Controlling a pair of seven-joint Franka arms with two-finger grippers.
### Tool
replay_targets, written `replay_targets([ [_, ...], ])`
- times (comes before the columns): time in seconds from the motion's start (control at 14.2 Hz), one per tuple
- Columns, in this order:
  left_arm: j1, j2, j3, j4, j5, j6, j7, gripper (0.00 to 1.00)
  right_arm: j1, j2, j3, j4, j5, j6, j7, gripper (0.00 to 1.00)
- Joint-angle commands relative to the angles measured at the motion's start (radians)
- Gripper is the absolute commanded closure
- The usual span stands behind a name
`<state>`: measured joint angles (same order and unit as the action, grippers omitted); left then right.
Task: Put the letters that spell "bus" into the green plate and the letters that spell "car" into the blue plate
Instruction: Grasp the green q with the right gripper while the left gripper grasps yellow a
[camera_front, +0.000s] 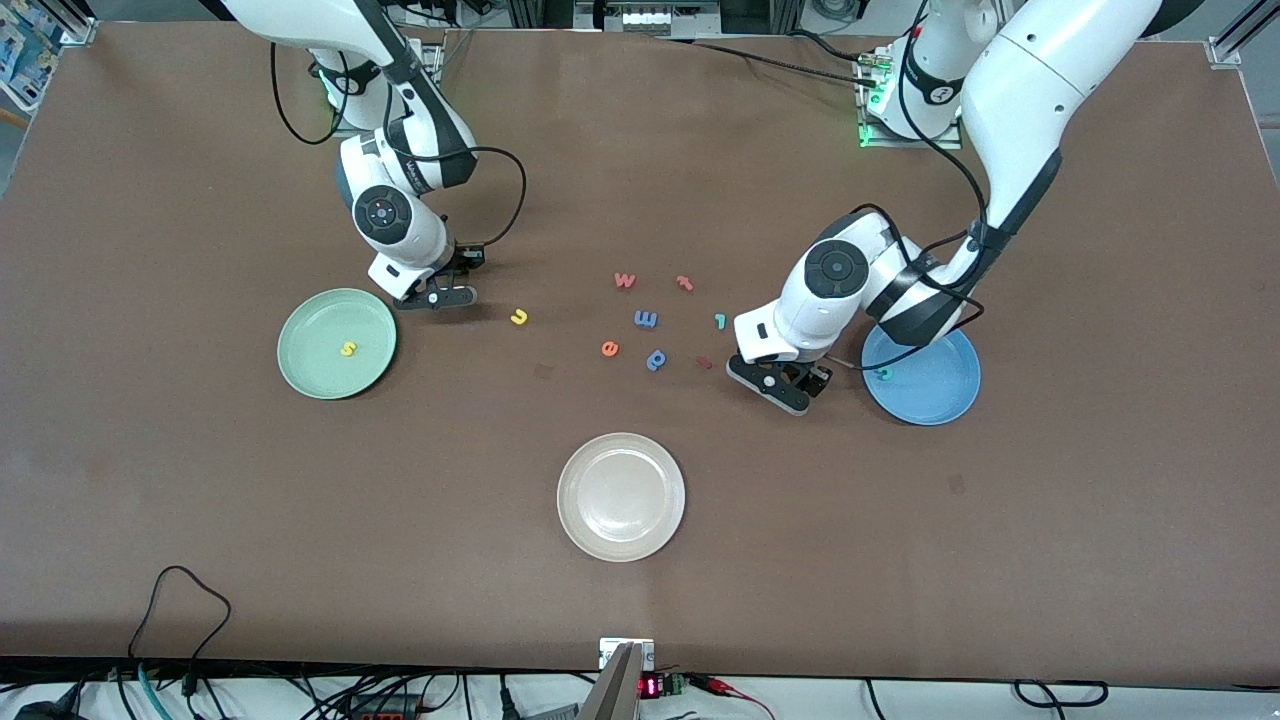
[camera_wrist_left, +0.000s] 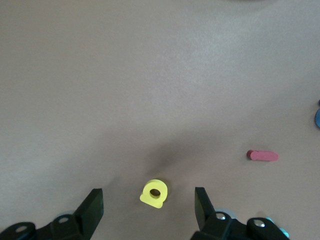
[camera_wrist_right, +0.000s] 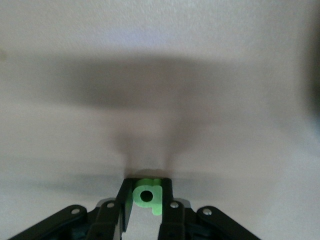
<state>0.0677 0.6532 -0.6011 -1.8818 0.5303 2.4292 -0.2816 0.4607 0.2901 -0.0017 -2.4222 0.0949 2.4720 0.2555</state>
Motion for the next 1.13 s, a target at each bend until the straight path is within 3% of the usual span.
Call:
replay_targets([
  [0.0,0.000,0.025,0.001,0.004,0.030,0.001,-0.025,0.18,-0.025,-0.037,-0.027,0.043,0.008,0.002,-0.010,0.95],
  [0.28,-0.002,0.051,0.011,0.006,0.066,0.007,-0.027,0.18,-0.125,-0.028,-0.101,0.153,-0.007,-0.033,-0.165,0.95],
  [0.56,-0.025,0.077,0.018,0.007,0.106,0.008,-0.067,0.19,-0.256,0.015,-0.104,0.287,-0.011,-0.166,-0.355,0.95],
  [0.77,-0.029,0.095,0.027,0.016,0.184,0.016,-0.111,0.22,-0.309,0.067,-0.104,0.291,-0.012,-0.162,-0.404,0.93],
  [0.84,-0.029,0.098,0.027,0.015,0.185,0.031,-0.111,0.25,-0.315,0.086,-0.104,0.293,-0.017,-0.154,-0.409,0.83],
  [0.91,-0.029,0.100,0.029,0.015,0.185,0.039,-0.111,0.31,-0.317,0.095,-0.104,0.293,-0.021,-0.145,-0.407,0.56],
  [0.99,-0.029,0.101,0.029,0.015,0.185,0.039,-0.111,0.38,-0.323,0.099,-0.104,0.293,-0.021,-0.139,-0.404,0.01],
  [1.06,-0.026,0.100,0.027,0.015,0.185,0.039,-0.113,0.51,-0.324,0.098,-0.103,0.305,-0.021,-0.143,-0.400,0.00],
])
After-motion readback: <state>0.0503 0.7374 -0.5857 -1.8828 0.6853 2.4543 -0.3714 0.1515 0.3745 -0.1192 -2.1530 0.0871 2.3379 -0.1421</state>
